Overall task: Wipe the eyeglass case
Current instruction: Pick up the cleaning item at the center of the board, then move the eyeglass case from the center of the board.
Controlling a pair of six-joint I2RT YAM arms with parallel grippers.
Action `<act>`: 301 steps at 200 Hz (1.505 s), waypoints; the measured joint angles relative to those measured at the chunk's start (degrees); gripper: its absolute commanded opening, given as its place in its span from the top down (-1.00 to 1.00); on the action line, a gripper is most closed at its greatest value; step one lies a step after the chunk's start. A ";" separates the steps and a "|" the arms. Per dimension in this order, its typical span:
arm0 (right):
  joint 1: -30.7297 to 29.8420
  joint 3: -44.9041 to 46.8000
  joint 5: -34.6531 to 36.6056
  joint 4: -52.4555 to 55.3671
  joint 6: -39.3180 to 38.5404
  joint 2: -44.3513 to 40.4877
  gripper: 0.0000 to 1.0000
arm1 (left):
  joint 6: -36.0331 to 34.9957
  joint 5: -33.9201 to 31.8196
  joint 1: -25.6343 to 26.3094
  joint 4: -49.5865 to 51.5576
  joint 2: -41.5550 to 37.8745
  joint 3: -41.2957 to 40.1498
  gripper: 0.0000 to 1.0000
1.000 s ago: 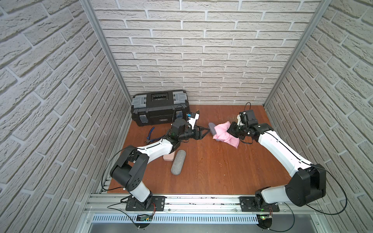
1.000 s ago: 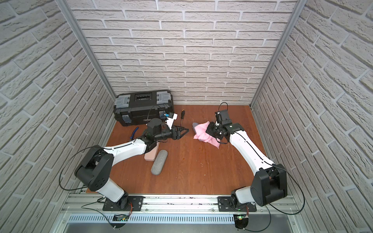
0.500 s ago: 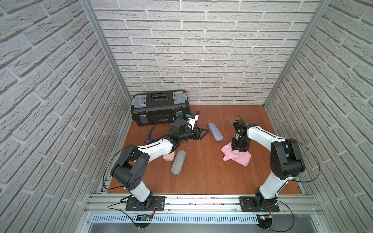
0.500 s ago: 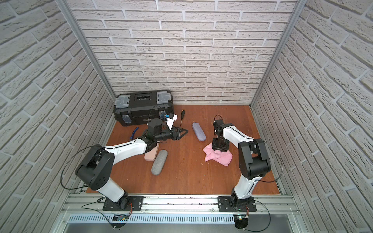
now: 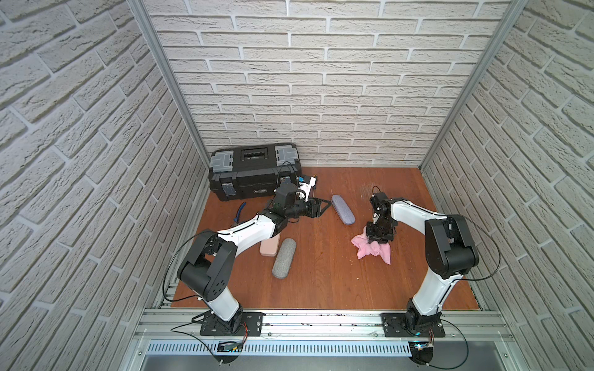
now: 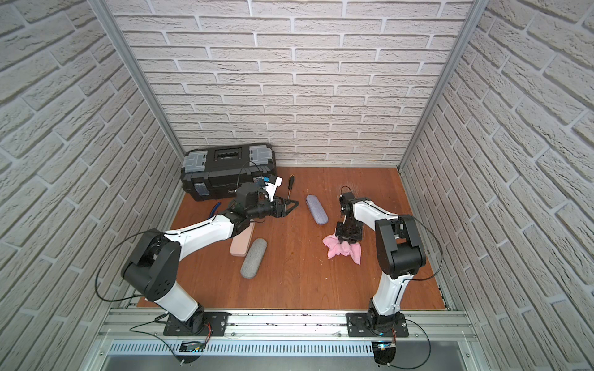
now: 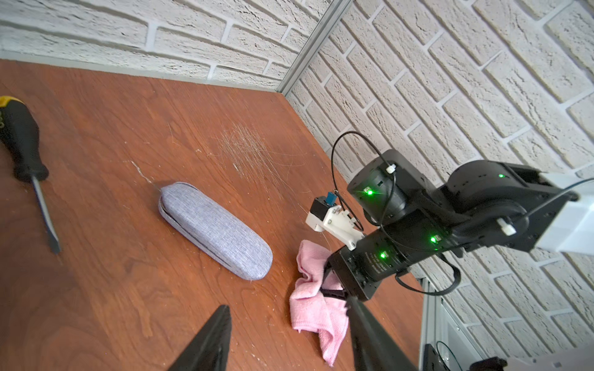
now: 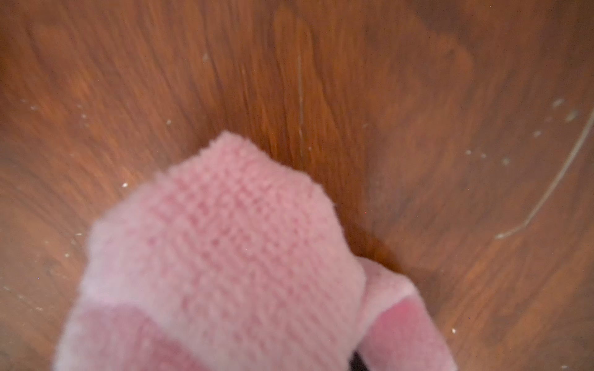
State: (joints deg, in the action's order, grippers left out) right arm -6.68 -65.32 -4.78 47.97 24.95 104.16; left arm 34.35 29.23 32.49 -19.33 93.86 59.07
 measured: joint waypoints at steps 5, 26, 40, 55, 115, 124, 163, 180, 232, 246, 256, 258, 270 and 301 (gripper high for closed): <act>0.52 0.09 -0.72 -0.04 -0.33 -0.15 0.95 | -0.15 -0.31 -0.02 0.63 0.22 0.66 -0.18; 1.79 0.81 -1.16 -0.42 -0.48 -1.90 0.95 | -0.26 -2.03 -0.02 4.35 1.07 2.75 -0.16; 2.10 0.17 -0.74 0.02 -0.63 -4.68 0.95 | 0.09 -3.43 -0.02 7.10 2.03 3.72 -0.14; 2.23 -4.28 0.04 1.14 -0.85 -6.49 0.95 | 1.31 -4.68 0.09 9.49 4.13 4.90 -0.14; 1.11 -27.26 6.82 -2.75 -0.48 11.47 0.95 | 7.63 -8.59 3.87 18.49 17.59 16.22 -0.45; 0.42 -29.11 7.48 -2.60 -0.37 14.93 0.95 | 8.04 -8.87 4.39 19.89 19.58 19.15 -0.49; -4.48 -29.57 8.26 -2.62 0.39 19.26 0.95 | 8.31 -10.67 4.90 26.25 27.34 30.62 -0.54; -6.86 -25.07 6.12 -4.07 1.53 16.44 0.95 | 7.19 -11.72 4.81 30.25 29.90 33.99 -0.54; -9.81 -8.92 -1.03 -3.91 4.44 -0.22 0.95 | -0.68 -16.79 4.72 40.76 31.89 36.57 -0.55; -7.17 -6.84 -1.57 -3.17 4.35 -5.46 0.95 | -3.52 -17.94 4.74 42.60 31.89 36.57 -0.55; -4.79 -5.79 -1.51 -2.69 4.13 -8.68 0.95 | -5.64 -18.60 4.83 43.39 31.89 36.57 -0.56; -4.26 -5.60 -1.46 -2.60 4.09 -9.29 0.95 | -6.38 -18.82 4.87 43.43 31.89 36.57 -0.56; -1.55 -4.52 -1.18 -2.16 3.74 -12.09 0.95 | -9.38 -19.41 5.29 43.54 31.89 36.57 -0.59; 1.75 -1.05 -0.66 -1.68 3.52 -15.15 0.95 | -17.22 -21.05 7.23 43.43 31.89 36.39 -0.62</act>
State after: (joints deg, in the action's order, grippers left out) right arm -4.93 -66.37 -5.43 46.28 28.47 89.01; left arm 17.12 8.19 39.72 24.10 125.75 95.46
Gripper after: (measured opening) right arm 0.114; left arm 0.806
